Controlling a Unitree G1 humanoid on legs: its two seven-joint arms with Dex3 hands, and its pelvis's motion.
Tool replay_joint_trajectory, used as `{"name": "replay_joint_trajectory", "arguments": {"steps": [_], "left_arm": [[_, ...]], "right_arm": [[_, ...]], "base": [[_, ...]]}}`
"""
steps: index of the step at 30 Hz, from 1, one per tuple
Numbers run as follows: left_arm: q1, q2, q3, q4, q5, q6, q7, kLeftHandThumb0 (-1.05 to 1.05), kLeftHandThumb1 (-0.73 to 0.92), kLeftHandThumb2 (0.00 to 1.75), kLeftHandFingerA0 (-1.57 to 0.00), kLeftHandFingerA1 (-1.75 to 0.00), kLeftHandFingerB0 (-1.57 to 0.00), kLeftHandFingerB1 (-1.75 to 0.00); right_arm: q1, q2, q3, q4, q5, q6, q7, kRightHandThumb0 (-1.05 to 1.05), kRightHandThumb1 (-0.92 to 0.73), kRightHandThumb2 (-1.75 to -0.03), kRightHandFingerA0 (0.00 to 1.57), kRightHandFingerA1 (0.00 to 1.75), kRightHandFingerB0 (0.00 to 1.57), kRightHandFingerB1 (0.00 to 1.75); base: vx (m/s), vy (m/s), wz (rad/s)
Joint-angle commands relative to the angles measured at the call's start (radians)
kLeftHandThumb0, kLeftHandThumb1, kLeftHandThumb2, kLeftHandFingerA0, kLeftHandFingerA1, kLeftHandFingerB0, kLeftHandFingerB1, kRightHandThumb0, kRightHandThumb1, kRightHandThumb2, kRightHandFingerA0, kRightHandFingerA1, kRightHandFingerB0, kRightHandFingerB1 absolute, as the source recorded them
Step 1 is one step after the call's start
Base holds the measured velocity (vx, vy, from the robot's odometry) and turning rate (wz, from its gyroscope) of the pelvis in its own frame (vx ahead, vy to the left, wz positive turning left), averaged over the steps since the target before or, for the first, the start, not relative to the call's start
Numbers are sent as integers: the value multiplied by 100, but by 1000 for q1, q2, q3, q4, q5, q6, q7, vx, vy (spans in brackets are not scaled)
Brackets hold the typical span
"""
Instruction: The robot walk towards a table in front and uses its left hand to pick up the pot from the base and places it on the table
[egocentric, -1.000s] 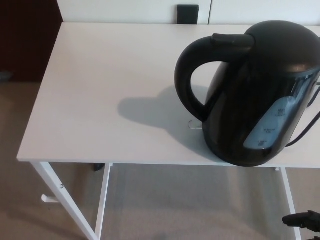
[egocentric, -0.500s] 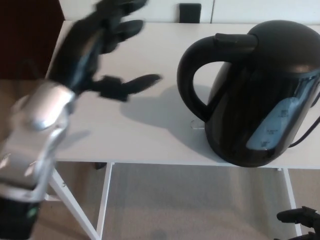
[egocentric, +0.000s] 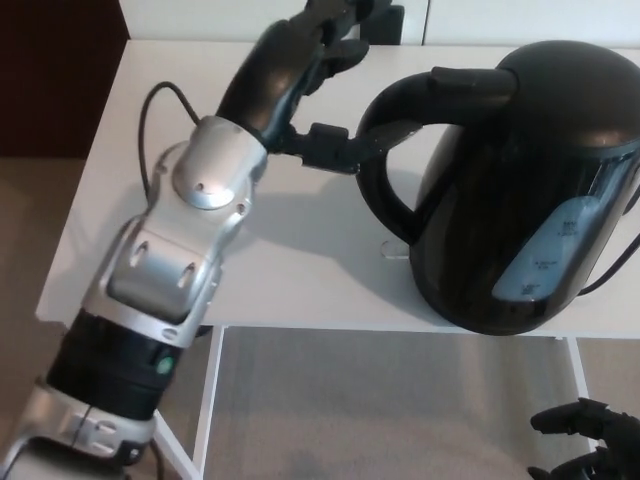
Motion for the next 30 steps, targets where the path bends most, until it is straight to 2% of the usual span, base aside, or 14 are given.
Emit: {"name": "replay_joint_trajectory", "arguments": {"steps": [1,2,5,6,16,24,26,27,30], "left_arm": [[-30,-45,-17,24,83,74,59,-62,40,69,-16,-40,-11,-34],[-32,-50,-18,28,87,73,61,-63,40,68,-16,-40,-11,-34],[-32,-57,-14,30,95,74,60,-63,40,68,-16,-40,-11,-34],[-44,-73,-18,46,96,87,58,-63,39,68,-15,-39,-10,-34],[-66,-82,-38,90,128,99,31,-65,40,69,-16,-39,-9,-34],[-43,-88,-41,129,118,66,13,-53,37,63,-19,-40,-9,-32],[-42,-83,-41,144,120,67,12,-51,37,62,-18,-39,-10,-32],[-39,-81,-41,153,121,57,12,-49,36,61,-18,-40,-10,-32],[-37,-75,-48,158,132,59,16,-49,36,62,-21,-40,-11,-32]], "right_arm": [[5,2,6,-16,-16,18,-21,-80,-28,-92,55,101,44,89],[5,4,8,-20,-17,21,-23,-80,-23,-99,60,92,47,83],[5,5,9,-23,-18,23,-25,-80,-23,-99,60,92,47,83],[3,5,8,-24,-18,22,-27,-82,-27,-94,55,97,47,87],[-9,4,5,-38,-17,50,-20,-82,-26,-94,56,95,44,86],[-2,6,5,-32,-24,37,-29,-82,-26,-93,56,94,47,86],[3,8,3,-51,-19,54,-22,-78,-22,-99,61,91,45,80],[7,15,-11,-59,5,57,-9,-76,-23,-93,53,97,42,86],[5,26,-35,-63,38,65,15,-80,-25,-88,51,103,40,90]], "base": [[0,0,0],[0,0,0],[0,0,0],[0,0,0],[0,0,0],[0,0,0],[0,0,0],[0,0,0],[0,0,0]]}}
